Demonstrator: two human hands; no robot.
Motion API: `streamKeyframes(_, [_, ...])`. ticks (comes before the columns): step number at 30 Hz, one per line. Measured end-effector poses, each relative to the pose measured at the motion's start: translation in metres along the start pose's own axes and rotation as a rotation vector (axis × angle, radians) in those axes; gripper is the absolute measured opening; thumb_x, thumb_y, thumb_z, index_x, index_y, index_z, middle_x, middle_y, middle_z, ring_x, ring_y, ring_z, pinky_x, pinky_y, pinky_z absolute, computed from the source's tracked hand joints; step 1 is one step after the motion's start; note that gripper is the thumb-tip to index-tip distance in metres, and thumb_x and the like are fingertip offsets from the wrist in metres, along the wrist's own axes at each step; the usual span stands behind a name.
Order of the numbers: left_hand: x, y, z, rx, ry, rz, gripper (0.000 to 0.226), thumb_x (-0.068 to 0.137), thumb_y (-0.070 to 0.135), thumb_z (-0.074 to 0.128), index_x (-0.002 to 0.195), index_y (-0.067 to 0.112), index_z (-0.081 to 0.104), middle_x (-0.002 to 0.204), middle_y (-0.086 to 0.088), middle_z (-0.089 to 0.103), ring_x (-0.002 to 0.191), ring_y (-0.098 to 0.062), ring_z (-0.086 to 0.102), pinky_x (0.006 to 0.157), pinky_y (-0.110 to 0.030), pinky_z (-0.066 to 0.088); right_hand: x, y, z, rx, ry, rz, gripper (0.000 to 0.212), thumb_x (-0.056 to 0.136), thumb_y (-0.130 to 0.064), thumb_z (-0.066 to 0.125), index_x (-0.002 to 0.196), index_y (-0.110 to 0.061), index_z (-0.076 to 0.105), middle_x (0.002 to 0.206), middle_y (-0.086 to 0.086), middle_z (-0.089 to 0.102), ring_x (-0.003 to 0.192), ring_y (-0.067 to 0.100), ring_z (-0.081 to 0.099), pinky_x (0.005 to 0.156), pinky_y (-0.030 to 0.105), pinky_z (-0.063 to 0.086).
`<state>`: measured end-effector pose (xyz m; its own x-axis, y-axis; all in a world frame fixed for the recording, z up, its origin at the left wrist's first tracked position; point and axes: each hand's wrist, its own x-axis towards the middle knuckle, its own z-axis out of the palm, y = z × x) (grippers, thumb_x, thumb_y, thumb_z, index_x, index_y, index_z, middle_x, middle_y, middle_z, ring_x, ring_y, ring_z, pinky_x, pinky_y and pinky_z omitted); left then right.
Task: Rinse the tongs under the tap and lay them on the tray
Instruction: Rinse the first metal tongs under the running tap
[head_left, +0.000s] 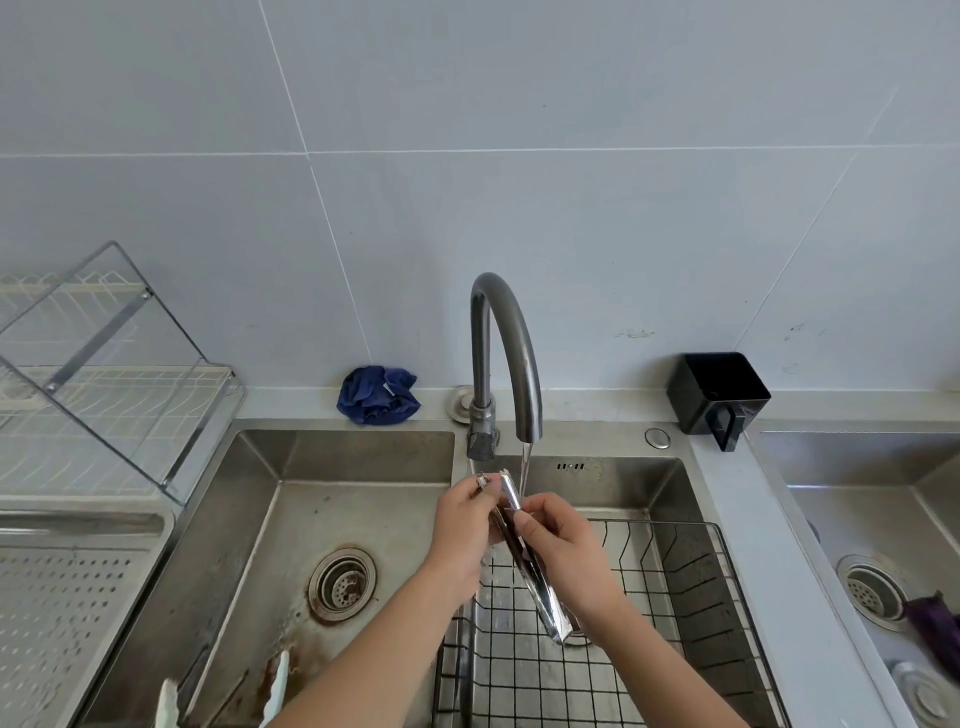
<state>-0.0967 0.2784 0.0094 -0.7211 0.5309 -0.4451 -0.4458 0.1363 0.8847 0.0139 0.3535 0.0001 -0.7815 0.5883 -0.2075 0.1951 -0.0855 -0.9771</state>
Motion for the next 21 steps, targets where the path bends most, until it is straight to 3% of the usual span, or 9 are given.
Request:
streamKeyframes(3, [-0.001, 0.007, -0.002, -0.064, 0.03, -0.023, 0.028, 0.104, 0.021, 0.051, 0.096, 0.001, 0.068, 0.087, -0.02, 0.07, 0.081, -0.031, 0.07, 0.063, -0.034, 0.057, 0.004, 0.002, 0.002, 0.035, 0.062, 0.003, 0.015, 0.097, -0.026, 0.063, 0.086, -0.03, 0.073, 0.075, -0.002, 0.069, 0.07, 0.016, 0.062, 0.065, 0.028, 0.055])
streamKeyframes(6, [0.001, 0.015, 0.004, -0.09, 0.151, -0.016, 0.028, 0.103, 0.022, 0.055, 0.095, 0.0, 0.069, 0.079, -0.013, 0.076, 0.074, -0.028, 0.073, 0.065, -0.039, 0.061, 0.013, 0.001, 0.003, -0.023, 0.076, 0.052, 0.027, 0.091, -0.055, 0.057, 0.086, -0.032, 0.071, 0.09, 0.0, 0.075, 0.087, 0.024, 0.07, 0.081, 0.043, 0.06])
streamKeyframes(7, [0.001, 0.017, 0.006, -0.099, 0.194, -0.009, 0.026, 0.102, 0.021, 0.056, 0.095, 0.0, 0.07, 0.078, -0.013, 0.077, 0.074, -0.029, 0.074, 0.071, -0.045, 0.063, 0.016, 0.0, 0.003, -0.091, 0.061, 0.065, 0.036, 0.093, -0.062, 0.052, 0.089, -0.032, 0.07, 0.091, -0.001, 0.075, 0.087, 0.021, 0.071, 0.079, 0.043, 0.06])
streamKeyframes(9, [0.001, 0.022, 0.009, -0.137, 0.25, 0.001, 0.023, 0.1, 0.018, 0.058, 0.095, 0.0, 0.07, 0.08, -0.016, 0.078, 0.077, -0.033, 0.076, 0.072, -0.049, 0.063, 0.023, -0.004, 0.004, -0.179, 0.027, 0.084, 0.049, 0.098, -0.067, 0.04, 0.095, -0.027, 0.068, 0.078, 0.001, 0.073, 0.069, 0.018, 0.072, 0.063, 0.037, 0.058])
streamKeyframes(12, [0.0, 0.028, 0.003, -0.23, 0.249, 0.03, 0.018, 0.096, 0.015, 0.064, 0.093, -0.001, 0.07, 0.083, -0.021, 0.077, 0.072, -0.031, 0.076, 0.056, -0.035, 0.059, 0.034, -0.012, 0.005, -0.253, 0.009, 0.068, 0.061, 0.098, -0.07, 0.032, 0.09, -0.019, 0.064, 0.056, 0.005, 0.063, 0.045, 0.022, 0.065, 0.044, 0.03, 0.05])
streamKeyframes(15, [0.002, 0.031, -0.009, -0.273, 0.192, 0.074, 0.016, 0.095, 0.019, 0.066, 0.095, 0.004, 0.068, 0.089, -0.018, 0.078, 0.083, -0.031, 0.076, 0.07, -0.041, 0.06, 0.043, -0.022, 0.009, -0.321, -0.02, 0.042, 0.076, 0.089, -0.081, 0.029, 0.089, -0.011, 0.059, 0.05, 0.004, 0.059, 0.042, 0.025, 0.067, 0.038, 0.027, 0.049])
streamKeyframes(17, [0.002, 0.032, -0.017, -0.311, 0.162, 0.095, 0.014, 0.094, 0.021, 0.066, 0.097, 0.007, 0.068, 0.095, -0.015, 0.078, 0.093, -0.031, 0.074, 0.082, -0.047, 0.059, 0.05, -0.028, 0.016, -0.408, -0.029, 0.016, 0.075, 0.09, -0.08, 0.027, 0.091, -0.013, 0.059, 0.051, 0.005, 0.06, 0.042, 0.024, 0.068, 0.038, 0.025, 0.048])
streamKeyframes(21, [0.002, 0.035, -0.031, -0.525, 0.094, 0.044, 0.029, 0.09, 0.023, 0.069, 0.116, 0.012, 0.066, 0.105, -0.014, 0.074, 0.094, -0.025, 0.072, 0.078, -0.039, 0.054, 0.063, -0.04, 0.033, -0.528, -0.09, -0.063, 0.056, 0.099, -0.068, 0.029, 0.091, -0.02, 0.058, 0.064, 0.008, 0.067, 0.045, 0.022, 0.069, 0.046, 0.031, 0.055])
